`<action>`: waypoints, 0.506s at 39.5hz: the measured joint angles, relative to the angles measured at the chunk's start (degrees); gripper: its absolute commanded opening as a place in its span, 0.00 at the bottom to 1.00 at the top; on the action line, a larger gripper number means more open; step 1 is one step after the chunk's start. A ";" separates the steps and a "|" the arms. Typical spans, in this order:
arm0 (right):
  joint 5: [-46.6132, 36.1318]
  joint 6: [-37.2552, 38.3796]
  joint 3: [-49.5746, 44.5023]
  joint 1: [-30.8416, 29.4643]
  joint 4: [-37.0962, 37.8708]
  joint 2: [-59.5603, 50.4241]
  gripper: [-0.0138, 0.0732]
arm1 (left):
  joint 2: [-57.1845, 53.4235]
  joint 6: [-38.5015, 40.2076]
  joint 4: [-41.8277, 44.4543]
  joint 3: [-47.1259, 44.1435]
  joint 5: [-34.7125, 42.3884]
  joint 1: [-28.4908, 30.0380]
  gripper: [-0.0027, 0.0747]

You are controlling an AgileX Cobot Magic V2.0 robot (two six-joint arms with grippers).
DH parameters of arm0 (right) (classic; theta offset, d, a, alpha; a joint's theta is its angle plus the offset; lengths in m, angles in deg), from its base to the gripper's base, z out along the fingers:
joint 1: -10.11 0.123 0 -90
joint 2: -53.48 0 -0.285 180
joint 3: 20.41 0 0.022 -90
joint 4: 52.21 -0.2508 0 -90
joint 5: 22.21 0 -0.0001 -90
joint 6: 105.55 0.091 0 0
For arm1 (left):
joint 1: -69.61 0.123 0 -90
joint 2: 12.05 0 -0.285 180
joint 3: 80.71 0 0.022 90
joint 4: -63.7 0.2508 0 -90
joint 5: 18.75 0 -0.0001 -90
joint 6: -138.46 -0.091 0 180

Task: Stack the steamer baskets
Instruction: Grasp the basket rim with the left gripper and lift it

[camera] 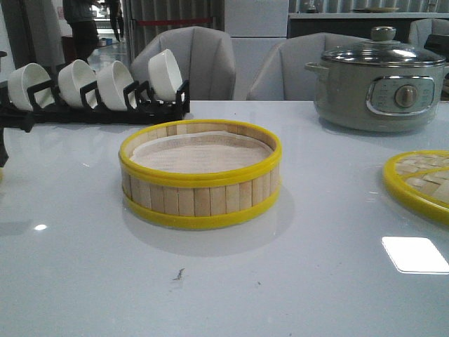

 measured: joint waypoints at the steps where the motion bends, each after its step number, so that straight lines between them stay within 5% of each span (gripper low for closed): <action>1: 0.00 0.00 0.00 0.00 0.00 0.00 0.59 | 0.00 0.12 0.00 0.00 0.00 0.01 0.15; 20: 0.00 0.00 0.00 0.00 0.00 0.00 0.59 | -1.37 0.47 -0.70 3.48 -5.04 -1.90 0.15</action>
